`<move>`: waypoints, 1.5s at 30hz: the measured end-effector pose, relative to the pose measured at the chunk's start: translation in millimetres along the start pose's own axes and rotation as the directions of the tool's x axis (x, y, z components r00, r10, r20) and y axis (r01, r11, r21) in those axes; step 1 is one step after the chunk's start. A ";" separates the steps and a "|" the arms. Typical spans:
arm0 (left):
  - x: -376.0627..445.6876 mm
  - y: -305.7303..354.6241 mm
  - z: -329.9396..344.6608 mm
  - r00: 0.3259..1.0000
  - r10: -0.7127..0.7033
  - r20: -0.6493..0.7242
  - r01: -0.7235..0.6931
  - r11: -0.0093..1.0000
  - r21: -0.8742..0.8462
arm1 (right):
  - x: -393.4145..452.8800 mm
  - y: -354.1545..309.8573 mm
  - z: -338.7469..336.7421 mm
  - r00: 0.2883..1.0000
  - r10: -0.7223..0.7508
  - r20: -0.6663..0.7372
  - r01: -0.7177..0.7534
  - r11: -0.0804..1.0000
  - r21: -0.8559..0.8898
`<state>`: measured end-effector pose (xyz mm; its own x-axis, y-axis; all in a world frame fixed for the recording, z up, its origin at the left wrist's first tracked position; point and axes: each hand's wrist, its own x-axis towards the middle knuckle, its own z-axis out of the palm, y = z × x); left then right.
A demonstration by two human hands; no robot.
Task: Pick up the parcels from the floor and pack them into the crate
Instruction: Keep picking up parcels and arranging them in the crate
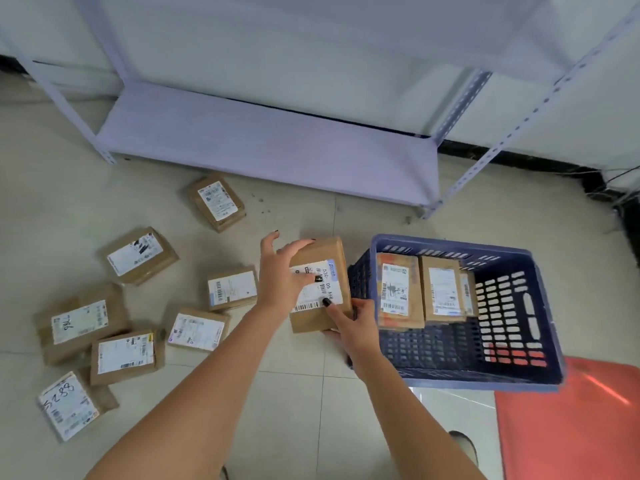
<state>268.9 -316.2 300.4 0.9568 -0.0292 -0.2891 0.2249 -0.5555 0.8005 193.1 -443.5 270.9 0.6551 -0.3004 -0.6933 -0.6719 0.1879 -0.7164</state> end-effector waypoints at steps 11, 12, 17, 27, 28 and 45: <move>-1.7 141.2 203.9 0.992 0.032 0.124 -0.008 0.982 -0.191 | 66.3 -52.5 -222.9 0.997 -0.076 0.002 0.074 0.980 0.182; -5.7 150.5 225.8 0.992 0.018 0.128 0.006 0.983 -0.185 | 73.6 -54.3 -244.9 0.997 -0.077 0.001 0.076 0.978 0.196; -33.7 189.2 318.4 0.987 -0.011 0.159 0.043 0.980 -0.194 | 94.0 -59.4 -341.0 1.000 -0.012 0.006 0.011 0.986 0.169; -44.3 197.1 429.2 0.943 -0.206 0.262 0.246 0.960 -0.132 | 144.2 -43.2 -429.7 0.996 0.094 0.008 -0.094 0.992 0.080; -40.9 190.1 439.9 0.938 -0.216 0.270 0.255 0.960 -0.115 | 153.1 -36.6 -432.9 0.995 0.101 -0.001 -0.100 0.993 0.069; 20.6 84.4 539.5 0.953 -0.232 0.194 0.193 0.960 0.203 | 302.9 39.9 -414.4 0.968 0.247 -0.048 -0.246 0.969 0.024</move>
<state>208.3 -812.0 78.7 0.8239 -0.0603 -0.5636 0.3629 -0.7078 0.6061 221.5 -914.5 65.0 0.4514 -0.2896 -0.8440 -0.8041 0.2781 -0.5255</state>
